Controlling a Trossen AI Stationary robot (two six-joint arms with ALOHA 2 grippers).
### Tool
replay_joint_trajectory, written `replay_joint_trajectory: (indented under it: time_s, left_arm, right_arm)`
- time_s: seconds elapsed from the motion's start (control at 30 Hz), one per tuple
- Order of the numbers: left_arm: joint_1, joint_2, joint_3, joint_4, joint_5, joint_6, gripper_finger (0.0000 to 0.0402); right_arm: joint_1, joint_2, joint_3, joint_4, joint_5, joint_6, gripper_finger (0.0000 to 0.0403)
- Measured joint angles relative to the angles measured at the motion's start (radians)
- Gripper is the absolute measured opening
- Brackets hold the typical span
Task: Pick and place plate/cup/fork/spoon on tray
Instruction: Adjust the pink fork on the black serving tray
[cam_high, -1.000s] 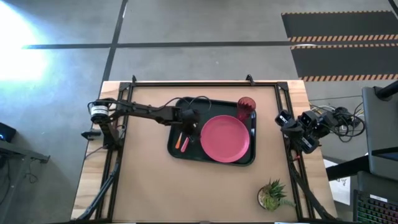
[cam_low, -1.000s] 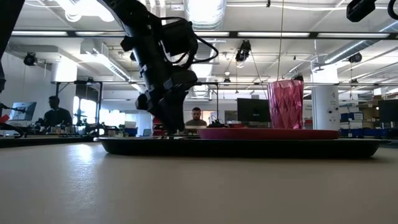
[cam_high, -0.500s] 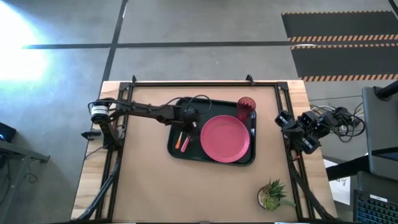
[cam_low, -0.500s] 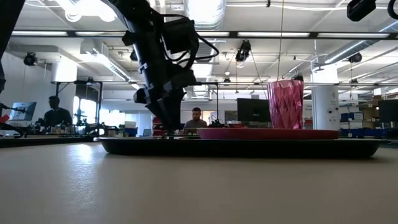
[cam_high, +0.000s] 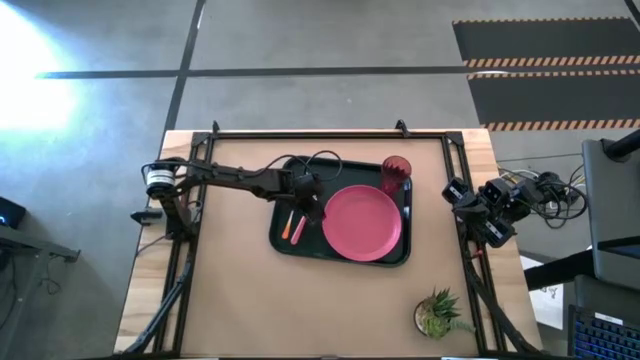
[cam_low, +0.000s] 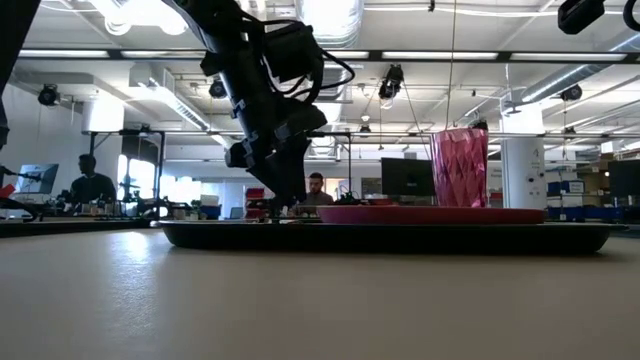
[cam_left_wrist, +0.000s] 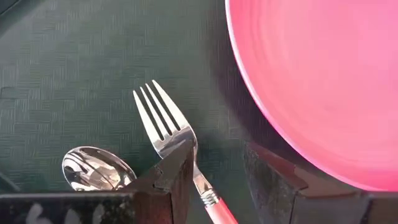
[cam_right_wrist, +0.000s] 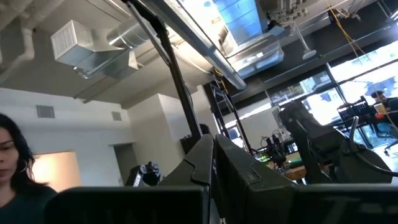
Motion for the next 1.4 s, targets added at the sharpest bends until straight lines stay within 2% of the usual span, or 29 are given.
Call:
replay_joint_trajectory:
  time_s: [0.2, 0.37, 0.93, 1.4]
  left_arm:
    - [0.0, 0.0, -0.013, -0.015, 0.023, -0.005, 0.0123]
    - [0.0, 0.0, -0.015, -0.012, 0.051, -0.089, 0.0123]
    - [-0.001, 0.0, -0.036, -0.048, 0.019, -0.105, 0.0123]
    - [-0.002, 0.08, -0.033, -0.007, 0.032, -0.158, 0.0123]
  right_arm:
    - [0.0, 0.0, 0.0, 0.0, 0.0, 0.0, 0.0009]
    - [0.0, 0.0, 0.0, 0.0, 0.0, 0.0, 0.0009]
    - [0.0, 0.0, 0.0, 0.0, -0.045, 0.003, 0.0009]
    - [0.0, 0.0, 0.0, 0.0, -0.048, 0.003, 0.0009]
